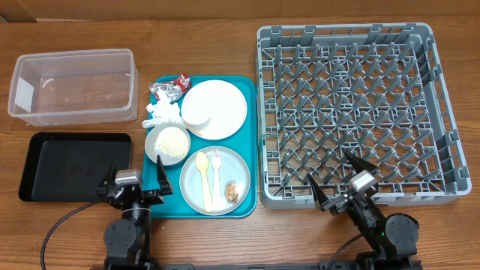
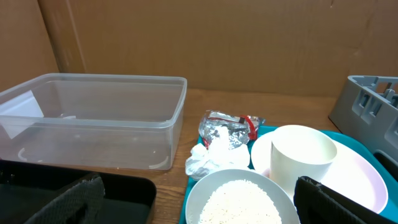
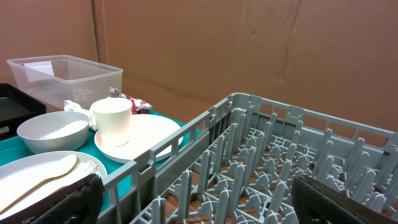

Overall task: Sort waste into correct bins and load items into the dishwasher rack
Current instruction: 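Move both grippers from rest toward the teal tray and rack, then grasp the white cup on the pink plate with the left gripper, then lift the cup and hand it to the right gripper over the rack, then lower the white cup into the rack with the right gripper and release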

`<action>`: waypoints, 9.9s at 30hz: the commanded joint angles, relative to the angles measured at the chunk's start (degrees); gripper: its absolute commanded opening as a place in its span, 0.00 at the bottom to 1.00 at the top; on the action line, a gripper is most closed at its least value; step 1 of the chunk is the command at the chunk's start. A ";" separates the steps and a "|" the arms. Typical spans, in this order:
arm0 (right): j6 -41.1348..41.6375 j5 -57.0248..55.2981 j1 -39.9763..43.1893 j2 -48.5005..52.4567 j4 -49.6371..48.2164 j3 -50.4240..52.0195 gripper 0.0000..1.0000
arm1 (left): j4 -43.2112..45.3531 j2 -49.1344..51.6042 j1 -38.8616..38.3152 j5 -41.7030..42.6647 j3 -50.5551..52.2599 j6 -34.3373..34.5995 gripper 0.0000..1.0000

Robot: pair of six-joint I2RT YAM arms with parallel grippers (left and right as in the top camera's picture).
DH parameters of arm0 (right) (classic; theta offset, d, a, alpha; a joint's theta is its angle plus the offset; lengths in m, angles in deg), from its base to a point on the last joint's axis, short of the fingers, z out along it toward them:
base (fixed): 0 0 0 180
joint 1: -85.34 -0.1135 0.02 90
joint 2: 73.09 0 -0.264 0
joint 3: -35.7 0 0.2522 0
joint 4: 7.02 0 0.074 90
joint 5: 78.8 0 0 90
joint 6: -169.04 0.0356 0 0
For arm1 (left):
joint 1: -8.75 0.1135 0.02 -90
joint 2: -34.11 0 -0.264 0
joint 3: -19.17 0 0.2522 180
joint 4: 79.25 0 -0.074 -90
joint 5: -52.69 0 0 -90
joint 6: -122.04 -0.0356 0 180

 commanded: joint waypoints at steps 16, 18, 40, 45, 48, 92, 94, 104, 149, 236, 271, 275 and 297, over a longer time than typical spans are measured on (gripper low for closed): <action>0.26 -0.37 -0.02 -0.55 -0.11 0.61 1.00 | 0.07 -0.50 0.22 -0.17 0.20 0.33 1.00; 0.26 -0.37 -0.02 -0.55 -0.11 0.61 1.00 | 0.07 -0.50 0.22 -0.17 0.20 0.33 1.00; 0.26 -0.35 -0.02 -0.55 -0.09 0.61 1.00 | 0.07 -0.50 0.22 -0.17 0.20 0.33 1.00; 0.26 -0.37 -0.02 -0.55 -0.11 0.61 1.00 | 0.07 -0.50 0.22 -0.17 0.20 0.35 1.00; 0.26 -0.37 -0.02 -0.55 -0.11 0.61 1.00 | 0.07 -0.50 0.22 -0.17 0.20 0.33 1.00; 22.60 -0.42 -0.02 26.84 33.66 -48.19 1.00 | -28.61 25.88 0.24 11.23 -47.52 7.28 1.00; 19.43 -0.39 -0.02 33.33 38.49 -53.94 1.00 | -34.69 33.29 0.24 11.52 -55.74 7.26 1.00; 15.65 2.43 -0.02 53.48 51.17 -67.69 1.00 | -63.89 66.31 0.24 14.29 -88.30 5.64 1.00; 26.38 -10.10 0.09 55.32 60.65 -67.65 0.95 | -50.82 112.78 -2.10 20.24 -89.90 15.85 0.04; 27.30 21.88 0.09 55.54 30.03 -67.65 0.50 | -68.04 82.88 -4.90 48.33 -111.08 1.92 0.99; 40.63 -41.92 0.15 77.29 80.52 -77.70 0.50 | -72.87 78.90 2.12 44.02 -111.08 2.91 1.00; 39.21 -40.02 0.15 80.48 80.61 -77.68 0.50 | -72.85 78.90 2.12 44.00 -111.08 2.91 1.00; 26.05 -24.20 9.62 81.42 76.08 -75.17 0.73 | -73.05 78.90 2.10 44.04 -111.08 2.67 1.00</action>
